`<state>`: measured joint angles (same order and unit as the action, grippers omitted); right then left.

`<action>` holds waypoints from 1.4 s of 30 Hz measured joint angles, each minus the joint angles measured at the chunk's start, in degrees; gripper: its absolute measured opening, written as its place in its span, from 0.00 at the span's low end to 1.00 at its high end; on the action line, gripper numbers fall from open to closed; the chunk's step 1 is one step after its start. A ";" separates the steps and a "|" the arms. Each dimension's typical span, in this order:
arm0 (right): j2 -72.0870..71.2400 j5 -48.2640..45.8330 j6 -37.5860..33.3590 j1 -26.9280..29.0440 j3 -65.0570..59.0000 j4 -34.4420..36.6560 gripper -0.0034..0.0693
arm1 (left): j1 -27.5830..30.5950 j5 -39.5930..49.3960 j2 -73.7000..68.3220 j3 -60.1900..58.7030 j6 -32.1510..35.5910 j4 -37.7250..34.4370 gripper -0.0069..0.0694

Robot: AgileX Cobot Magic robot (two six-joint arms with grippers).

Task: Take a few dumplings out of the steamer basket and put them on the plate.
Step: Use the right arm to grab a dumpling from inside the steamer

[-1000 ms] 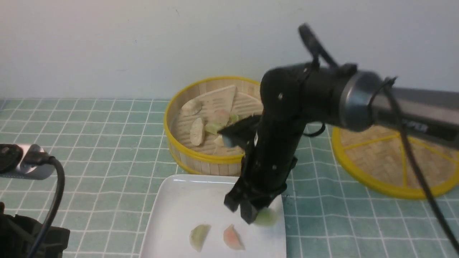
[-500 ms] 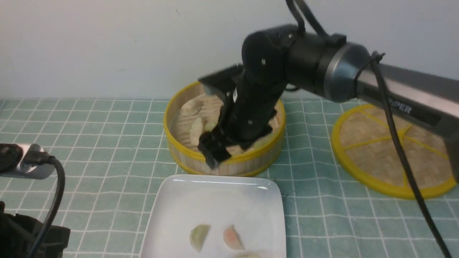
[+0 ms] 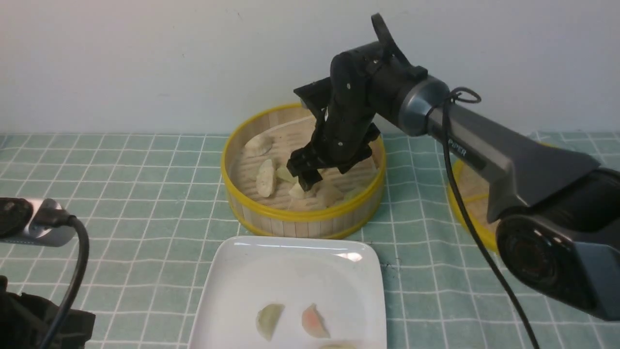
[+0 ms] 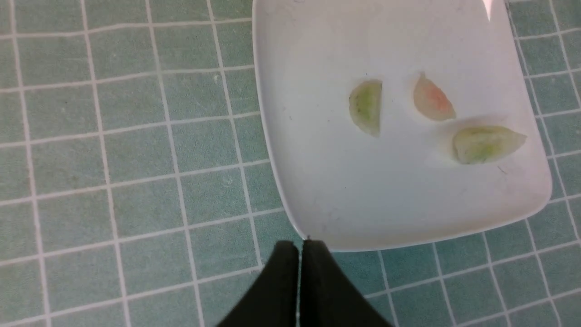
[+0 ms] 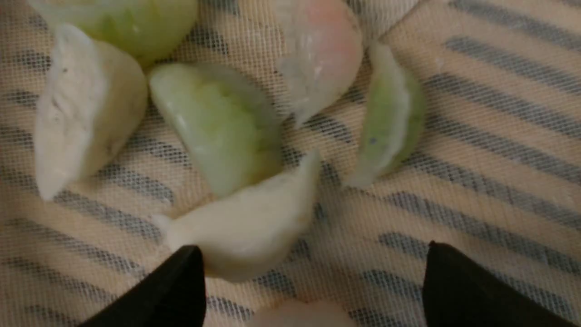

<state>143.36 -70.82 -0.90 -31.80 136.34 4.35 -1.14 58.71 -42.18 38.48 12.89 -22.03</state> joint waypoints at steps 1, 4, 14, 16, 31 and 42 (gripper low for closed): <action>0.00 0.01 0.29 0.00 -0.01 0.00 0.83 | 0.00 0.13 0.00 0.00 0.00 0.00 0.08; 0.06 0.07 1.57 -0.05 -0.34 0.63 0.80 | 0.00 0.53 0.00 0.00 0.04 0.00 0.08; -3.88 -0.53 1.75 -0.81 -4.74 0.62 0.76 | 0.00 1.42 0.00 0.00 0.04 0.00 0.08; -4.25 -0.53 1.35 -0.81 -4.69 0.62 0.76 | 0.00 1.20 0.00 0.00 0.04 0.00 0.08; -3.09 -0.33 0.15 -0.81 -6.62 -3.40 0.56 | 0.00 0.98 0.00 0.05 0.04 -0.24 0.08; -22.22 -0.55 0.13 -0.81 -9.20 1.05 0.56 | 0.00 2.56 -11.68 13.35 1.27 -1.42 0.08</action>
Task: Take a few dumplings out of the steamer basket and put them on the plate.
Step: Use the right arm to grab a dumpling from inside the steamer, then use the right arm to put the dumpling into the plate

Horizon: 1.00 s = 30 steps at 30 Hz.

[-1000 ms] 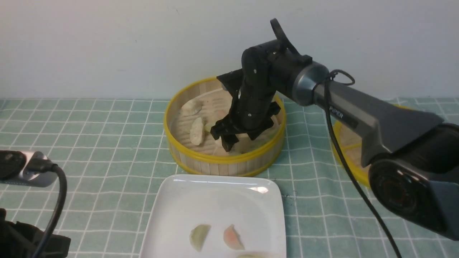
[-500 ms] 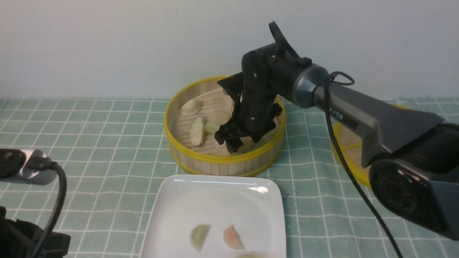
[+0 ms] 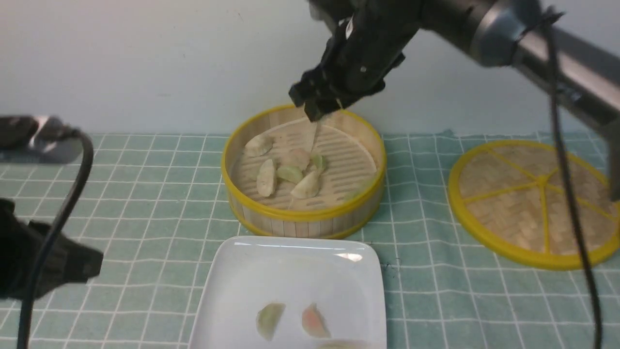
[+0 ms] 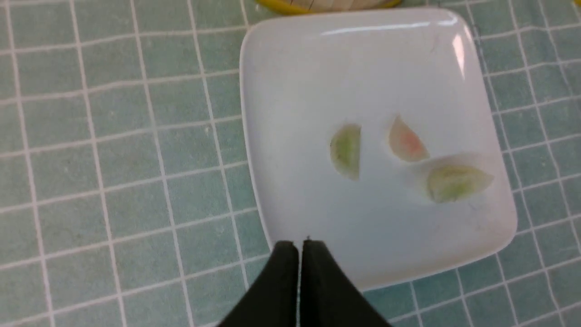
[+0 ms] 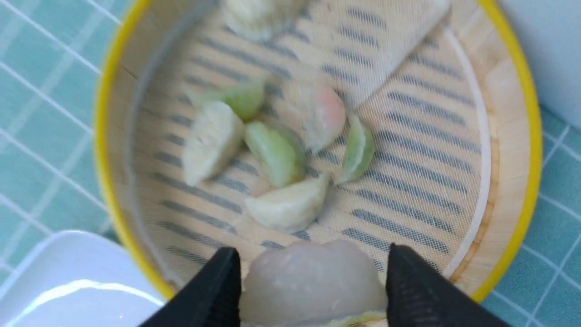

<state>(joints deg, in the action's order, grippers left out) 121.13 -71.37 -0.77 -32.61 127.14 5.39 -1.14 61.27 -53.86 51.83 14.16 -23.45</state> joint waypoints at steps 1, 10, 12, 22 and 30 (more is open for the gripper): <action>-3.47 0.00 -0.53 0.00 -2.69 2.33 0.56 | 0.00 0.04 -3.77 3.05 1.03 -0.55 0.08; -16.03 -0.07 -6.58 -2.72 -31.71 10.62 0.56 | -3.63 0.13 -27.32 18.78 6.68 -3.14 0.08; -15.36 -0.07 -7.30 -3.55 -38.20 11.43 0.56 | -6.71 -0.43 -32.82 22.86 6.74 -1.83 0.08; -8.41 6.00 -7.79 -4.00 -45.46 11.32 0.56 | -13.36 -5.89 -49.86 35.91 7.14 1.81 0.23; -6.66 5.96 -7.68 -4.00 -45.57 11.38 0.77 | -13.56 -12.51 -61.07 43.94 5.61 2.65 0.62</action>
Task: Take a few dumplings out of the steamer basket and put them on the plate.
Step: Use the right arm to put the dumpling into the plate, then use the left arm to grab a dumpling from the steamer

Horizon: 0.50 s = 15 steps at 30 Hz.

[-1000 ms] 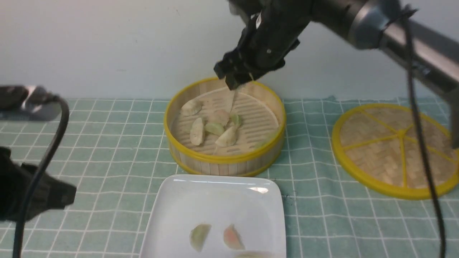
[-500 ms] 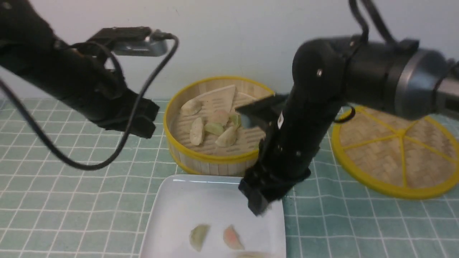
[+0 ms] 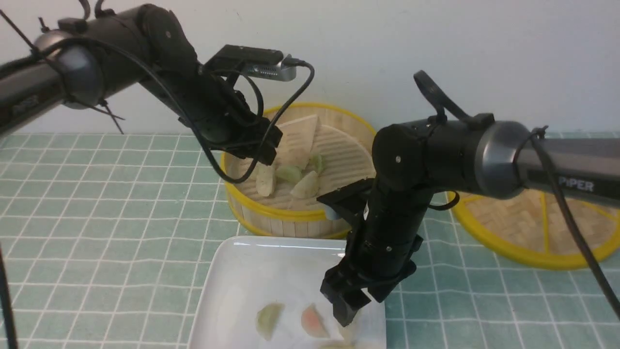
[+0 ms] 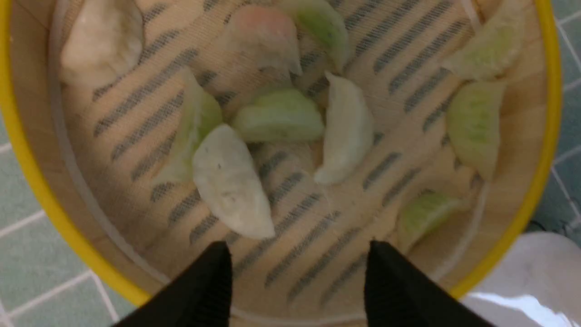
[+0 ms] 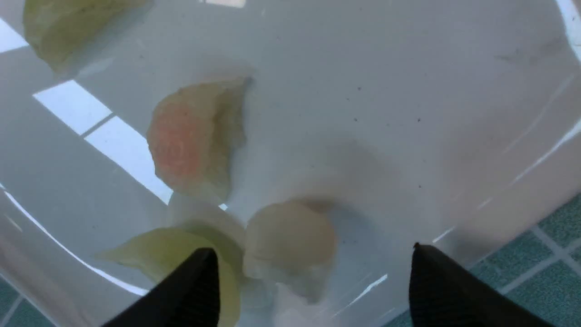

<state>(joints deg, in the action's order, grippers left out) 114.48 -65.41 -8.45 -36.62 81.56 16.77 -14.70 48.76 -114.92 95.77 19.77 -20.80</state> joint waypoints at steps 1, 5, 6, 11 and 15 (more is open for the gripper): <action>0.00 -0.28 0.07 0.00 0.00 0.00 0.79 | 0.00 -0.97 -1.32 0.78 0.00 0.04 0.67; 0.00 -1.35 0.07 0.00 0.00 0.00 0.81 | 0.00 -4.19 -5.56 2.77 0.06 0.07 0.75; 0.00 -1.56 0.07 0.00 0.00 0.00 0.81 | 0.00 -4.96 -6.49 3.07 0.11 0.07 0.75; -0.54 -1.68 0.12 0.00 0.00 0.01 0.81 | 0.00 -8.52 -10.05 3.57 1.65 0.50 0.74; -0.60 -1.73 0.12 0.00 0.00 -0.05 0.81 | -0.30 -8.60 -12.00 3.57 2.71 1.16 0.58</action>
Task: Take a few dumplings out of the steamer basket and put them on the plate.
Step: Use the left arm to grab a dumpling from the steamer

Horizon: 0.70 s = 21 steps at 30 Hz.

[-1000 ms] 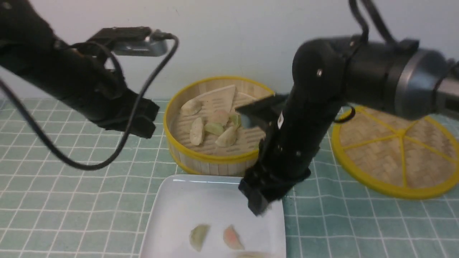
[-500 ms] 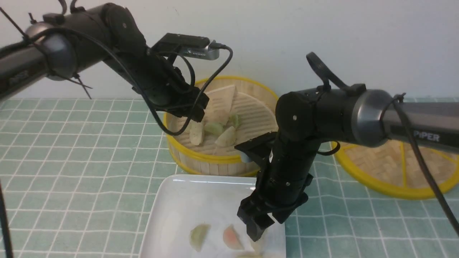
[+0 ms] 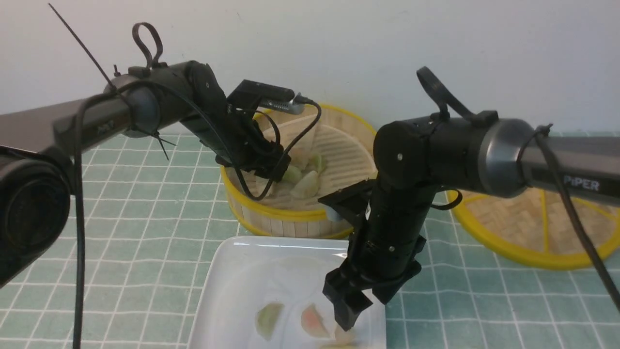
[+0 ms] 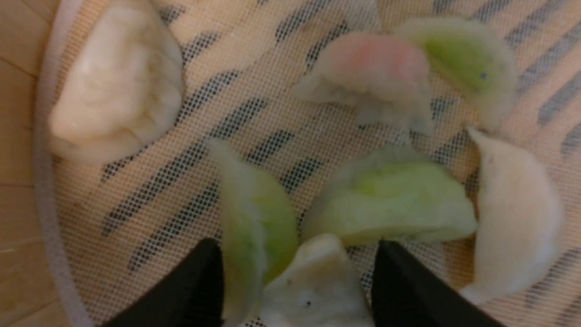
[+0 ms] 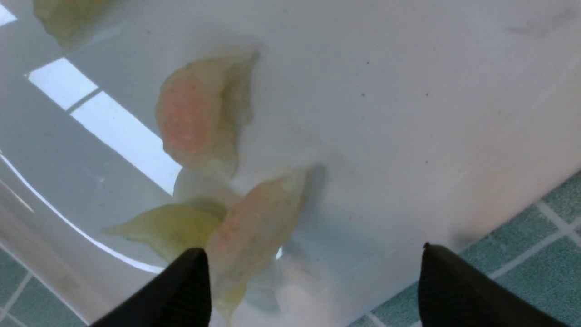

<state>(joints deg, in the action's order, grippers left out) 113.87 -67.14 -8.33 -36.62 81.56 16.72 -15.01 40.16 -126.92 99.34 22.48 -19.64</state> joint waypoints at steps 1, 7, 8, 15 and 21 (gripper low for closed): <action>0.00 0.00 0.00 0.00 0.00 0.00 0.81 | 0.00 0.00 -0.05 0.00 0.00 0.00 0.57; 0.00 -0.05 0.00 0.00 0.00 -0.11 0.81 | -1.56 0.79 -0.06 0.75 0.28 1.94 0.51; 0.00 -0.12 0.00 0.00 0.00 -0.11 0.81 | -1.78 1.71 -0.06 1.18 0.28 2.37 0.51; 0.00 -0.41 0.00 0.00 0.00 -0.31 0.81 | -2.17 8.57 2.28 6.29 -0.47 4.36 0.51; 0.00 -0.48 0.21 0.00 0.00 -0.31 0.81 | -2.30 11.89 2.83 8.52 -0.72 4.42 0.51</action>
<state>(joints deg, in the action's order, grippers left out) 113.87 -67.62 -8.13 -36.62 81.56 16.41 -17.30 52.04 -124.10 107.86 21.76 -15.22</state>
